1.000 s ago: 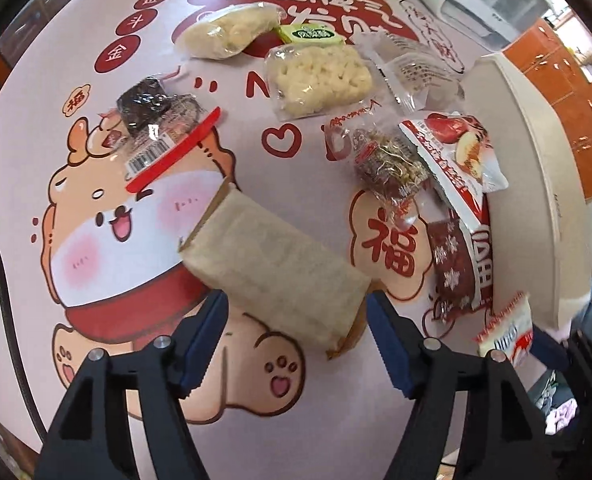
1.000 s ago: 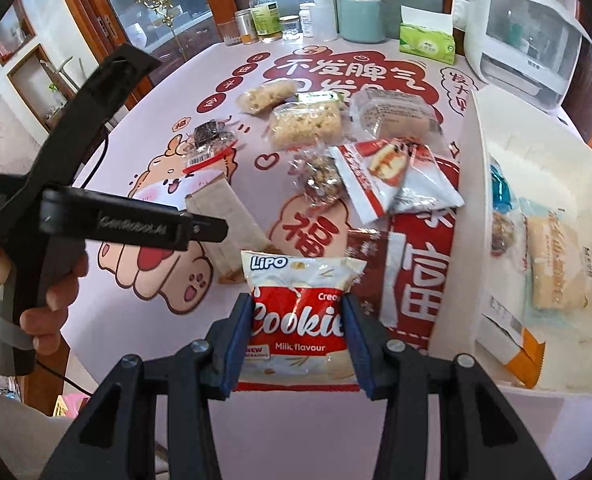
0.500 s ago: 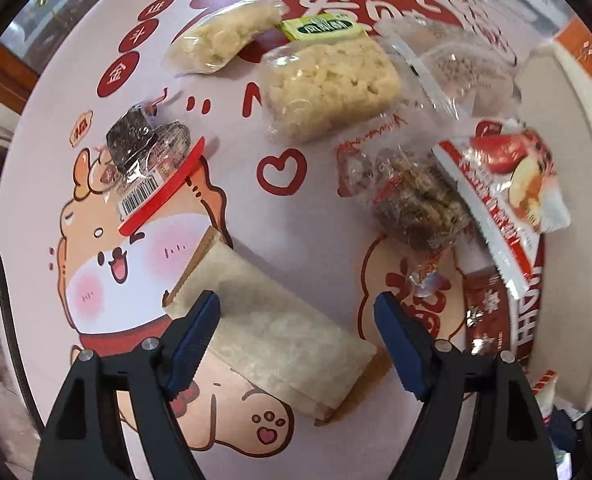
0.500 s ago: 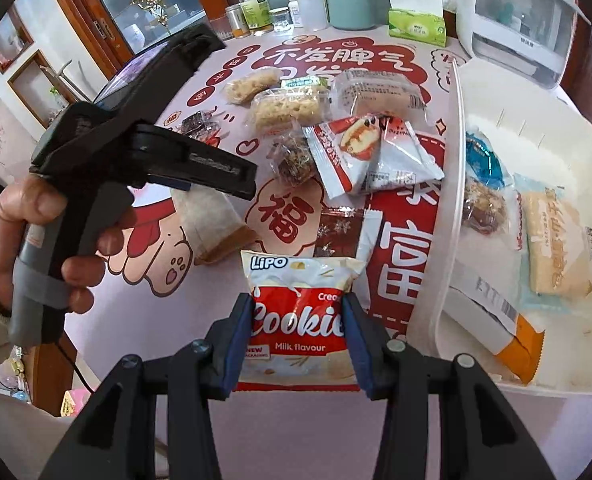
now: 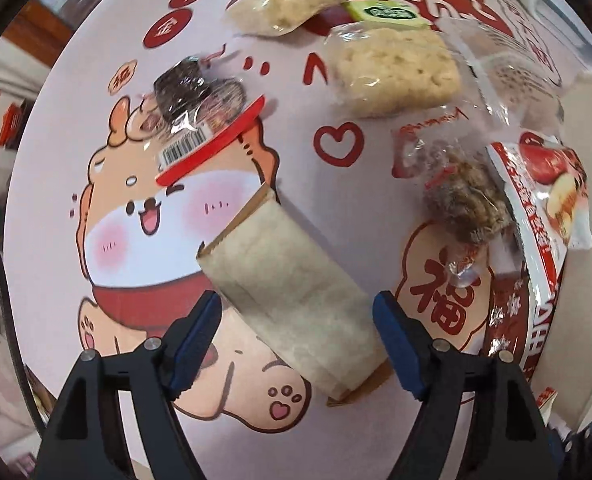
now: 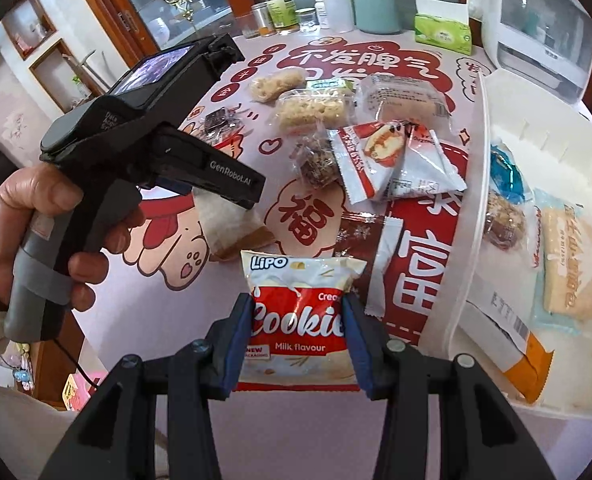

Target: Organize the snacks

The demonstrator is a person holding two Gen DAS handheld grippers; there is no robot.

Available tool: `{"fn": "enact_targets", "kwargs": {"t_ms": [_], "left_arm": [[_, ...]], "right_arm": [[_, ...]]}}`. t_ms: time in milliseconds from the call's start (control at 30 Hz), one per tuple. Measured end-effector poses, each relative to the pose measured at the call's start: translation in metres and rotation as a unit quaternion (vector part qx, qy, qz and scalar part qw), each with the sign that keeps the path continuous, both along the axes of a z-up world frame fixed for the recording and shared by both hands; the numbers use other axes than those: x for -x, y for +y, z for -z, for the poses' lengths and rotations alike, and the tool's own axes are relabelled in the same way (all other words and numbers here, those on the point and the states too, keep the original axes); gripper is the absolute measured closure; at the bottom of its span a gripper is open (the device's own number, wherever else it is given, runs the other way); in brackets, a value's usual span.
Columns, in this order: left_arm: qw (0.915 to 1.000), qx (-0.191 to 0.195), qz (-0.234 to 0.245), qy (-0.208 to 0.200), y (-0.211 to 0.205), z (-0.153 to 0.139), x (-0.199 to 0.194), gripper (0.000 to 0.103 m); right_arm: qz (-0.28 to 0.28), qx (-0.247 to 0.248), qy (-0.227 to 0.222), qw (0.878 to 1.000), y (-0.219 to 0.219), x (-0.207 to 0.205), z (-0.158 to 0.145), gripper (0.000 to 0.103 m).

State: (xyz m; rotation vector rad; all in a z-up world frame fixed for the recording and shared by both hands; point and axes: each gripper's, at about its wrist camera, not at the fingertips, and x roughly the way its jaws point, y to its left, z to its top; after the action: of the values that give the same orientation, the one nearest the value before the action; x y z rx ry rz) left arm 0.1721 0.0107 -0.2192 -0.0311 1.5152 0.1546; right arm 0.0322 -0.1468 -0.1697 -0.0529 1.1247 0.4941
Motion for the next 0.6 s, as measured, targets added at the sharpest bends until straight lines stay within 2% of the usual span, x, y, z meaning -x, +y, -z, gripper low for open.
{"fn": "enact_targets", "kwargs": {"t_ms": [167, 233, 300, 333, 467, 600], "left_arm": [[0.9992, 0.016, -0.028, 0.022, -0.002, 0.012, 0.001, 0.023], [0.9991, 0.018, -0.037, 0.010, 0.000, 0.011, 0.000, 0.023], [0.9990, 0.026, -0.035, 0.008, 0.002, 0.011, 0.002, 0.030], [0.9986, 0.040, -0.033, 0.006, 0.001, 0.010, 0.002, 0.036], [0.9990, 0.040, -0.017, 0.000, 0.003, 0.007, 0.010, 0.041], [0.9987, 0.051, 0.006, -0.006, 0.008, 0.000, 0.039, 0.045]], "right_arm": [[-0.007, -0.005, 0.003, 1.000, -0.001, 0.001, -0.001, 0.058], [-0.007, -0.006, 0.003, 1.000, -0.002, 0.001, -0.001, 0.058], [-0.008, -0.007, 0.003, 1.000, -0.004, 0.002, -0.001, 0.058], [-0.008, -0.008, 0.003, 1.000, -0.004, 0.003, -0.002, 0.058], [-0.007, -0.010, 0.002, 1.000, -0.007, 0.004, -0.002, 0.058], [-0.008, -0.011, -0.002, 1.000, -0.008, 0.006, -0.004, 0.058]]}}
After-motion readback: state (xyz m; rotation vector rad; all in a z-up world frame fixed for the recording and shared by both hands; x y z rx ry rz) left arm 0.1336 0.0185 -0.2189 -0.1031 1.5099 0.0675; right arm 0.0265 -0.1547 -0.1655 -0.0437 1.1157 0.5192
